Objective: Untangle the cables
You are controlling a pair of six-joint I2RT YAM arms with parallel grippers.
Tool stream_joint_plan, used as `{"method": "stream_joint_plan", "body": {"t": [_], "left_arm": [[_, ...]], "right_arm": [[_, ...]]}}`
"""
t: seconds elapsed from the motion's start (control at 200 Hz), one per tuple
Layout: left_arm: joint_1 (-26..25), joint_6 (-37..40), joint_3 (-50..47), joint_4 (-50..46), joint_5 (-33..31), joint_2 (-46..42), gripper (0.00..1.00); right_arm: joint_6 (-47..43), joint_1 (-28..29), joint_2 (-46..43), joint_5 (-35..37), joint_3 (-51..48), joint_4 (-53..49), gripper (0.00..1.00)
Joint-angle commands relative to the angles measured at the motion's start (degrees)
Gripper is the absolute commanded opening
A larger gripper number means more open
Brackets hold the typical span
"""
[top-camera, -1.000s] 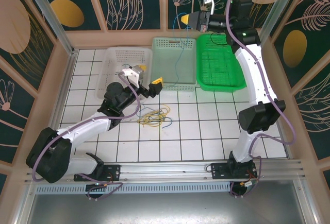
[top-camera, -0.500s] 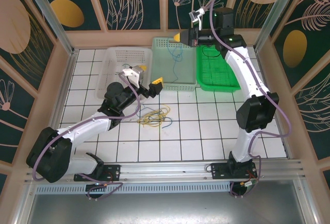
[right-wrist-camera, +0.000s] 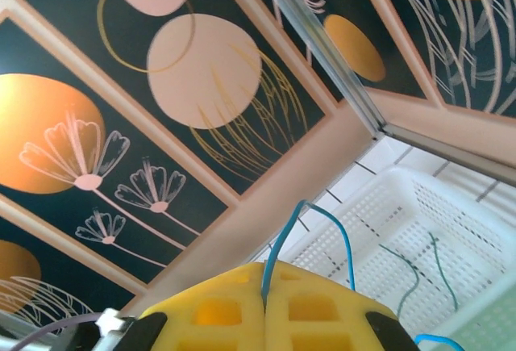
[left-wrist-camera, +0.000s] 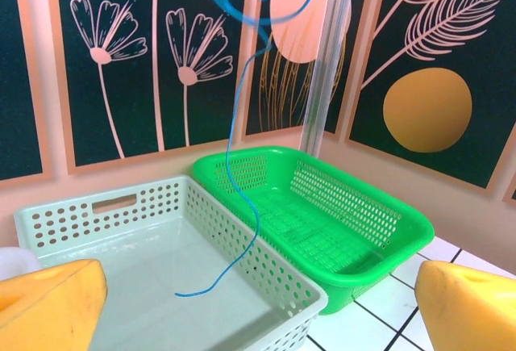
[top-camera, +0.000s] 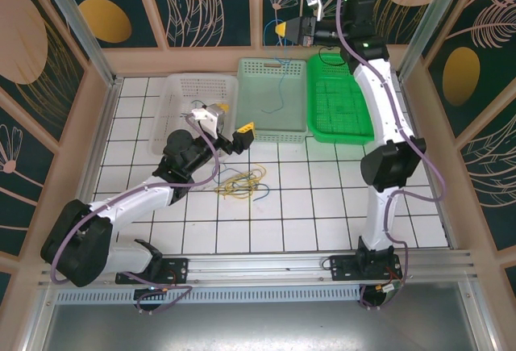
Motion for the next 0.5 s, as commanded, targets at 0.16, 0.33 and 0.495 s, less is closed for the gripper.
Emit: {"method": "stream_joint_plan", "body": {"t": [0.16,0.33,0.495], "left_arm": [[0.2,0.7,-0.8,0.8,-1.1,-1.8,0.98],[0.2,0.8,-1.0,1.0,-1.2,-1.9,0.98],[0.2,0.8,-1.0,0.7,-1.3,-1.7,0.98]], "right_arm": [[-0.2,-1.2,6.9,0.2,-1.6,0.7,0.0],[-2.7,-1.0,11.3,0.5,-4.5,-3.5,0.0],[-6.2,-1.1,16.2,5.0,-10.0,-7.2,0.0]]}}
